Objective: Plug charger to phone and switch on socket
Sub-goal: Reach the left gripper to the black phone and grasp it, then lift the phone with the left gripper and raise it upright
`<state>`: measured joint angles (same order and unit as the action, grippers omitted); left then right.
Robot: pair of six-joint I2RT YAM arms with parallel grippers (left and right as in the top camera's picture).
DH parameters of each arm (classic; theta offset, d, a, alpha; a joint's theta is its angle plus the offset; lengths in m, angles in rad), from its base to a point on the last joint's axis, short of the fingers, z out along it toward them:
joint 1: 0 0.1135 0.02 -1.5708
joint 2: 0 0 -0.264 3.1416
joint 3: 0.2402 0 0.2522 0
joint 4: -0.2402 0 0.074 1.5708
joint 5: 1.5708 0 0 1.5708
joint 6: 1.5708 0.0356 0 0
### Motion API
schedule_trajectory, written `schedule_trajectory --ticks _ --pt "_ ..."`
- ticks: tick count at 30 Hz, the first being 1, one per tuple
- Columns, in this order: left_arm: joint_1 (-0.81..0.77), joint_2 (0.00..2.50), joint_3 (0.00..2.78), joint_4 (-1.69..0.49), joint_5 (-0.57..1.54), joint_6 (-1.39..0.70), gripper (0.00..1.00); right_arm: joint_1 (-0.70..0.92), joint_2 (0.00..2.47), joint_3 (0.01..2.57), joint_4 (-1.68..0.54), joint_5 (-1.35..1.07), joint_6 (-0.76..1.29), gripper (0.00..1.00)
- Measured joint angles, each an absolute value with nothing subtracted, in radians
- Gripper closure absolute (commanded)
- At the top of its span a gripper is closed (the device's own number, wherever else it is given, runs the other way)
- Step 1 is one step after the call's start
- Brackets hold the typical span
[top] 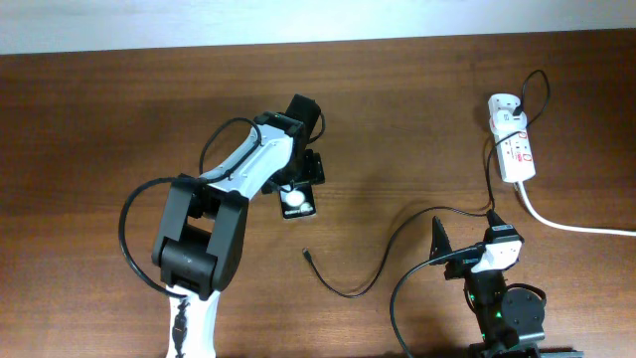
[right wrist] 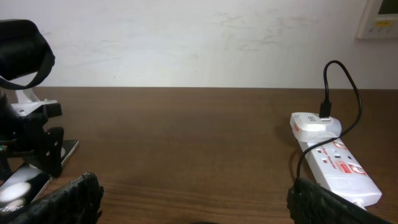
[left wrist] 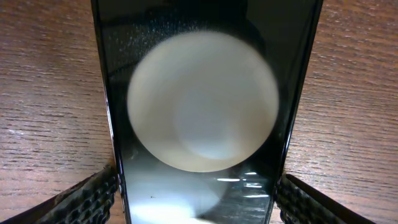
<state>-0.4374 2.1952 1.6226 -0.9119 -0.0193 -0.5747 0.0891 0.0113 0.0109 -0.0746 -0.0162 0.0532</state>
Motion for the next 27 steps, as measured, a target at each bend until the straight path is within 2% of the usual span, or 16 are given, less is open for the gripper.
schedule_trajectory --ticks 1,4,8,14,18,23,27 --pt "-0.437 2.194 1.621 -0.911 -0.02 -0.572 0.16 0.089 0.011 0.011 -0.074 -0.016 0.053 0.01" --pt "-0.439 2.193 1.618 -0.909 -0.019 -0.569 0.29 0.089 0.011 0.011 -0.075 -0.016 0.053 0.01" --pt "-0.439 2.192 1.617 -0.908 -0.019 -0.568 0.4 0.089 0.011 0.011 -0.075 -0.016 0.052 0.01" --pt "-0.44 2.2 1.675 -0.997 0.0 -0.564 0.4 0.089 0.011 0.011 -0.075 -0.016 0.053 0.01" --pt "-0.441 2.201 1.903 -1.119 0.0 -0.538 0.38 0.089 0.012 0.011 -0.075 -0.016 0.053 0.01" --pt "-0.441 2.201 2.033 -1.218 0.004 -0.538 0.39 0.089 0.012 0.011 -0.075 -0.016 0.052 0.01" --pt "-0.441 2.201 2.054 -1.228 0.098 -0.512 0.4 0.089 0.012 0.011 -0.075 -0.016 0.053 0.01"
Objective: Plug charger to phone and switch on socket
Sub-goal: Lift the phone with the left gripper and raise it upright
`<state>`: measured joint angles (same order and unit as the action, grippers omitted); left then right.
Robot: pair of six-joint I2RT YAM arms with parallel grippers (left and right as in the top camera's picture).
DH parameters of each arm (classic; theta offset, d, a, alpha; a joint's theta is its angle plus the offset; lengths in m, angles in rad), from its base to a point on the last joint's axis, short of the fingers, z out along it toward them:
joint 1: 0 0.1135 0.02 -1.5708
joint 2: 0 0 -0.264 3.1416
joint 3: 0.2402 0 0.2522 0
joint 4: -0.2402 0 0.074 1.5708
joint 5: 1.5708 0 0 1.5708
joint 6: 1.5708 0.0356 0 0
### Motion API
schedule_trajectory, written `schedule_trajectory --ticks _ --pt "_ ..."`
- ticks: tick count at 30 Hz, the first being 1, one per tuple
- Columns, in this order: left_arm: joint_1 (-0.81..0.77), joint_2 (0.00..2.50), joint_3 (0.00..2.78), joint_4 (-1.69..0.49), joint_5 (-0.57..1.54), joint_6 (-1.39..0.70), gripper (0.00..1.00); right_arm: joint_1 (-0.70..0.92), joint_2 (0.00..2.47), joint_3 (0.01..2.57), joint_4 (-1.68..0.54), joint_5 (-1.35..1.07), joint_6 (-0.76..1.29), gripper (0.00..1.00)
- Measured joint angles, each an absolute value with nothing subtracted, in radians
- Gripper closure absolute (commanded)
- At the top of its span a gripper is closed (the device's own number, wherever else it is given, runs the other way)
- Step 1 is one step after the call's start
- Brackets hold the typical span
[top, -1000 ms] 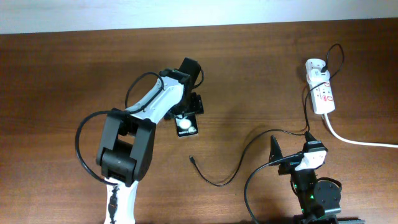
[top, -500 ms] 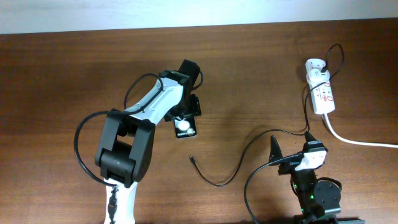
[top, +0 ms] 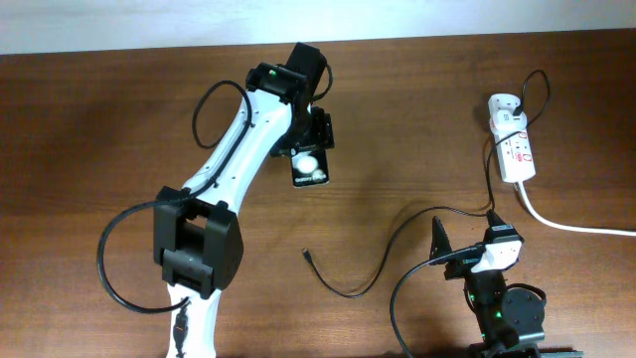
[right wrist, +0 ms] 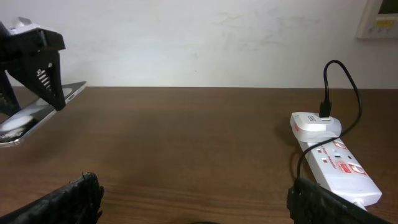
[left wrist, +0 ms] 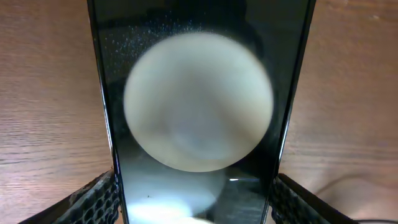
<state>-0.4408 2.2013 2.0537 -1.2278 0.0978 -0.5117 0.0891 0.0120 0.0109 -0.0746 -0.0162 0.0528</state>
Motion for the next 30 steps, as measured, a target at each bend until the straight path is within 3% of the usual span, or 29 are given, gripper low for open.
schedule_trajectory --ticks 9,15,18,20,24,27,30 --pt "-0.279 2.201 2.055 -1.227 0.69 -0.388 0.43 0.089 0.012 0.011 -0.075 -0.016 0.052 0.01" --pt "-0.266 2.201 2.056 -1.222 0.965 -0.384 0.47 0.089 0.012 0.011 -0.075 -0.016 0.053 0.01" --pt "-0.266 2.201 2.056 -1.221 1.043 -0.385 0.48 0.089 0.012 0.011 -0.075 -0.016 0.054 0.01" --pt "-0.266 2.201 2.056 -1.228 1.071 -0.409 0.56 0.089 0.012 0.011 -0.074 -0.016 0.053 0.01" --pt "-0.266 2.201 2.056 -1.288 1.09 -0.469 0.57 0.089 0.012 0.011 -0.075 -0.016 0.053 0.01" --pt "-0.266 2.201 2.056 -1.325 1.092 -0.476 0.81 0.089 0.012 0.011 -0.075 -0.016 0.053 0.01" --pt "-0.266 2.201 2.056 -1.331 1.039 -0.476 0.83 0.089 0.012 0.011 -0.074 -0.016 0.053 0.01"
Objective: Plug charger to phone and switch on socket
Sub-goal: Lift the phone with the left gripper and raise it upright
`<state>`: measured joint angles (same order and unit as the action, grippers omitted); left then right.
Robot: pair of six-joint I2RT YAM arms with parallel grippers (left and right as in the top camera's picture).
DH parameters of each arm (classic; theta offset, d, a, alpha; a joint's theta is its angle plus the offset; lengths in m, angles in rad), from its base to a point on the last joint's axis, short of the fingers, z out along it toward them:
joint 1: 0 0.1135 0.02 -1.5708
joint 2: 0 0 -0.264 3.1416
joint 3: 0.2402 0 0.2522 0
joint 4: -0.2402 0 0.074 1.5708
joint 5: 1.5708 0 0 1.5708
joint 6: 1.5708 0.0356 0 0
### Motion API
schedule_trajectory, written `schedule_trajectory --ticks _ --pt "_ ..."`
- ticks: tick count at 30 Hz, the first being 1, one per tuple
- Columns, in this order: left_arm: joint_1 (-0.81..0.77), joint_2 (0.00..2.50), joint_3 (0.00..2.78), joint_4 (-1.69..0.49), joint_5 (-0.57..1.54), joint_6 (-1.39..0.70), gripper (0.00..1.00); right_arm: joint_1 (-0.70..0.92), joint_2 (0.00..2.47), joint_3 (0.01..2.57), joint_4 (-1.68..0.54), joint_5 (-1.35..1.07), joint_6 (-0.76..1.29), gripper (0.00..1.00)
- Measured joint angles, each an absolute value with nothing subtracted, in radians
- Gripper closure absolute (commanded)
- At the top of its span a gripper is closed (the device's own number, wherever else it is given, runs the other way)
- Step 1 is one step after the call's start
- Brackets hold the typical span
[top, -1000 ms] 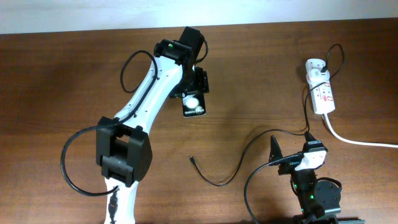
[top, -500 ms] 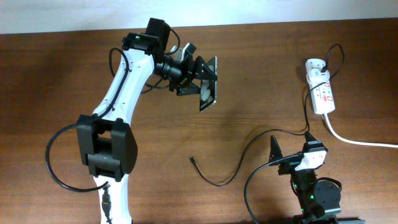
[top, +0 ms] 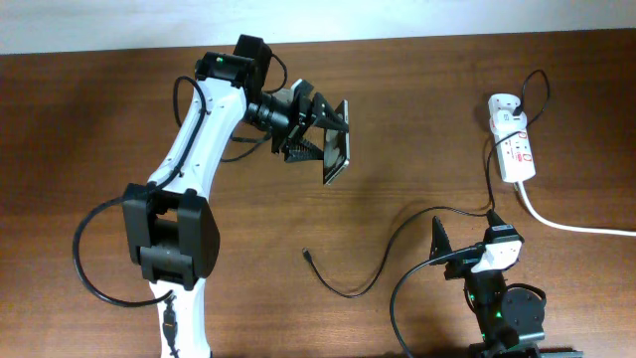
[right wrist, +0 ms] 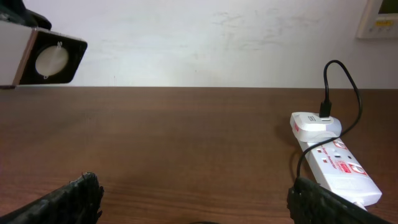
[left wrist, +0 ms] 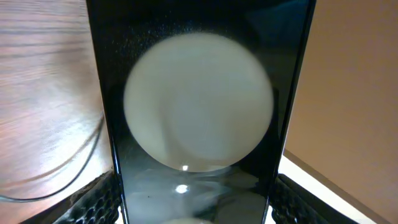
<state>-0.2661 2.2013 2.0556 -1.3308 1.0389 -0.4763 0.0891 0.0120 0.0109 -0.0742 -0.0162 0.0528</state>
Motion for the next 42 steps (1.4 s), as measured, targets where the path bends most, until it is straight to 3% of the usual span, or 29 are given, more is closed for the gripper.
schedule_trajectory --ticks 5,15,26,32,42 --pt "-0.266 2.201 2.056 -1.332 1.001 -0.517 0.84 0.089 0.012 0.011 -0.075 -0.016 0.053 0.01" --pt "-0.266 2.201 2.056 -1.332 0.999 -0.935 0.84 0.089 0.012 0.011 -0.074 -0.016 0.053 0.01" --pt "-0.21 2.201 2.056 -1.332 1.066 -1.225 0.83 0.089 0.012 0.011 -0.075 -0.016 0.053 0.01" --pt "-0.154 2.201 2.056 -1.332 1.058 -1.254 0.78 0.089 0.012 0.011 -0.075 -0.016 0.052 0.01" --pt "-0.149 2.201 2.056 -1.332 0.884 -1.258 0.79 0.089 0.012 0.011 -0.074 -0.016 0.053 0.01"
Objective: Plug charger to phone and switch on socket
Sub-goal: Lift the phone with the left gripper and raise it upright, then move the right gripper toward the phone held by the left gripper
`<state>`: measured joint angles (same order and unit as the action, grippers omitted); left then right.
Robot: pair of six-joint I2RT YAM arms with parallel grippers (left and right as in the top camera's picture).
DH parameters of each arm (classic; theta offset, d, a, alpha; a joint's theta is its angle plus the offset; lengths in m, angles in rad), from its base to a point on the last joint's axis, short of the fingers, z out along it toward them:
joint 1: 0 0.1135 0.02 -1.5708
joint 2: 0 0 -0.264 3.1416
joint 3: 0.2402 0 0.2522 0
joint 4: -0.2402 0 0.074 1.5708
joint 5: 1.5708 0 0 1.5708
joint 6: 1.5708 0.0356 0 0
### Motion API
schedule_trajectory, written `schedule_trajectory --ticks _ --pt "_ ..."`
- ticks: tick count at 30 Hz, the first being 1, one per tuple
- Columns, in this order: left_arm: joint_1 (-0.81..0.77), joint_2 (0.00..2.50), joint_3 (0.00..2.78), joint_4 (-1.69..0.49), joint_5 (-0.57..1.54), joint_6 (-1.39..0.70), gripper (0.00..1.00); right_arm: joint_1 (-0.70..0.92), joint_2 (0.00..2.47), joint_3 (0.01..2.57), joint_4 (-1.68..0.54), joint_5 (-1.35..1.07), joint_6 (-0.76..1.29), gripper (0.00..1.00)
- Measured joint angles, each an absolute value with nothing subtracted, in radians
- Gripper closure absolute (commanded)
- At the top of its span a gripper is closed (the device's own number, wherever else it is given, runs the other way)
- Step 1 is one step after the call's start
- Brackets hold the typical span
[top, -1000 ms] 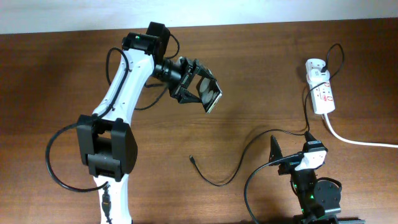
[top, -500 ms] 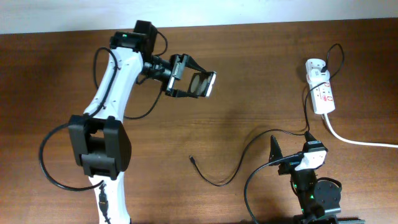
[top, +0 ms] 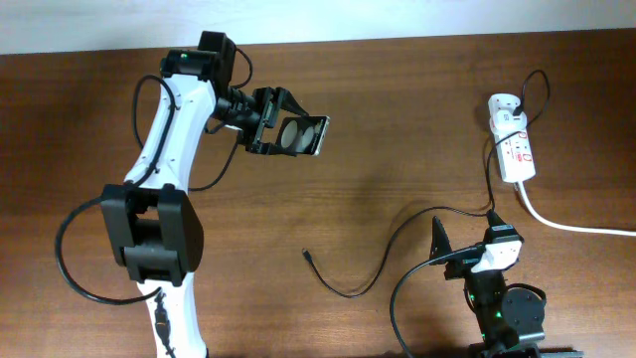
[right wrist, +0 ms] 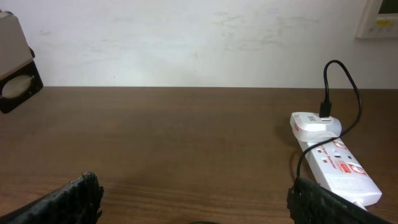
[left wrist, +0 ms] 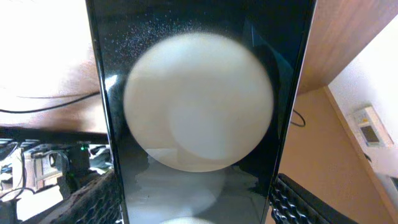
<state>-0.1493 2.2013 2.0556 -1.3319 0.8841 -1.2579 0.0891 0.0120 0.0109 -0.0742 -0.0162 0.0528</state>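
My left gripper [top: 270,134] is shut on the black phone [top: 301,137] and holds it in the air over the far left of the table. The phone [left wrist: 199,112], with a round white disc on it, fills the left wrist view between the ribbed fingers [left wrist: 93,199]. From the right wrist view, the phone [right wrist: 15,87] shows at the far left edge. The black charger cable [top: 397,234] lies on the table, its free plug [top: 307,255] near the middle. The cable runs to the white socket strip [top: 516,147]. My right gripper [top: 447,254] sits open at the near right.
The white socket strip [right wrist: 333,163] lies at the far right with a charger block [right wrist: 314,124] plugged in and a white lead [top: 576,227] going off to the right. A pale wall backs the brown wooden table [top: 417,99].
My left gripper has moved back and to the left with the phone, and the phone has turned so its disc faces the overhead camera. The right arm and cable have not moved.
At first the left gripper was shut on the phone lying low near the table's middle. Then the phone was farther back, then held up on edge above the table. Now it is farther left and turned. The right arm stayed parked throughout.
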Motion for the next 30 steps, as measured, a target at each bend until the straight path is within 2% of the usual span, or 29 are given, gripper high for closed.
schedule_trajectory --ticks 22,30 --pt "-0.149 2.201 2.057 -1.378 0.882 -1.258 0.79 0.089 0.012 0.025 -0.084 -0.06 0.053 0.01" --pt "-0.149 2.201 2.057 -1.389 0.883 -1.254 0.79 0.089 0.162 0.38 -0.343 -0.093 0.053 0.01"
